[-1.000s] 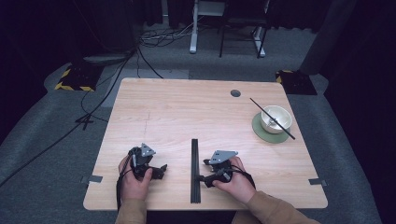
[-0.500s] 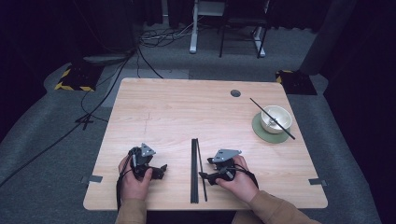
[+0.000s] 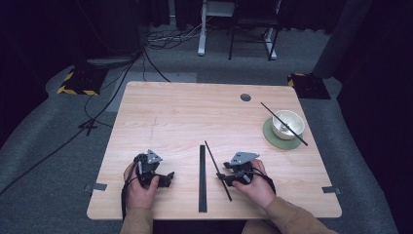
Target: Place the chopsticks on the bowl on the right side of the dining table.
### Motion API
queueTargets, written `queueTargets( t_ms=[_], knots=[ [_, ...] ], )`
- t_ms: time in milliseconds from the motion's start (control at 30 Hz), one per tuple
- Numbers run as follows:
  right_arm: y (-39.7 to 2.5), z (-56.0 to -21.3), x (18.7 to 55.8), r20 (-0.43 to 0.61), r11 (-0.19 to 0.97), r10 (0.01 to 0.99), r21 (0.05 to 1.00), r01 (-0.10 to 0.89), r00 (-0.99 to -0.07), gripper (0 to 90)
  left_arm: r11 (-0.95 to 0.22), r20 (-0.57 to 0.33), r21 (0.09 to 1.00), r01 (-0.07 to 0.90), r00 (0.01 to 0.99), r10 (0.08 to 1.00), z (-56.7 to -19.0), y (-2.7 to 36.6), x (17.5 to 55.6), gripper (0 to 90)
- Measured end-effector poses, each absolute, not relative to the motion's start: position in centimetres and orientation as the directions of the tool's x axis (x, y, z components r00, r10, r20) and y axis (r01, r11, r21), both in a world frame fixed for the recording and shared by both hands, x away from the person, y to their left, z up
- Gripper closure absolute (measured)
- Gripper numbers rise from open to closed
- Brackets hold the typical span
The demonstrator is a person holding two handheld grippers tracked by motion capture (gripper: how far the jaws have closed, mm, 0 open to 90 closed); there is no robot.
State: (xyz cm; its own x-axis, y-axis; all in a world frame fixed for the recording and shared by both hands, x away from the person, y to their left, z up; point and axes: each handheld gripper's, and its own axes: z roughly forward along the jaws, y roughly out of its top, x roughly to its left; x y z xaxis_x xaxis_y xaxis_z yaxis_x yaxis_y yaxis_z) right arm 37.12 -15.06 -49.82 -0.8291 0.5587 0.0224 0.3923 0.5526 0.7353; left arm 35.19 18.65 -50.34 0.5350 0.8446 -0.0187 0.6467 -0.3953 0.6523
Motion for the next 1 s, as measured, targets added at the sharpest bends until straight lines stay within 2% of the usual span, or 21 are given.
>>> queueTargets(
  t_ms=[100, 367, 733, 1000],
  knots=[
    [-15.4, -49.7, 37.4, 0.008, 0.560, 0.563, 0.731, 0.388, -0.826, 55.2, -0.395, -0.018, 0.652, 0.647, 0.535, 0.845, -50.3, 18.7, 35.2, 0.1],
    [-16.3, -49.4, 38.4, 0.013, 0.554, 0.597, 0.716, 0.424, -0.802, 81.6, -0.395, -0.019, 0.652, 0.647, 0.535, 0.845, -50.3, 18.7, 35.2, 0.0],
    [-17.1, -49.6, 39.5, 0.033, 0.489, 0.673, 0.730, 0.478, -0.739, 86.4, -0.395, -0.019, 0.652, 0.647, 0.535, 0.845, -50.3, 18.7, 35.2, 0.0],
    [-18.2, -49.9, 40.3, 0.045, 0.436, 0.713, 0.753, 0.493, -0.700, 86.6, -0.395, -0.019, 0.652, 0.647, 0.535, 0.844, -50.3, 18.7, 35.2, 0.0]
  ],
)
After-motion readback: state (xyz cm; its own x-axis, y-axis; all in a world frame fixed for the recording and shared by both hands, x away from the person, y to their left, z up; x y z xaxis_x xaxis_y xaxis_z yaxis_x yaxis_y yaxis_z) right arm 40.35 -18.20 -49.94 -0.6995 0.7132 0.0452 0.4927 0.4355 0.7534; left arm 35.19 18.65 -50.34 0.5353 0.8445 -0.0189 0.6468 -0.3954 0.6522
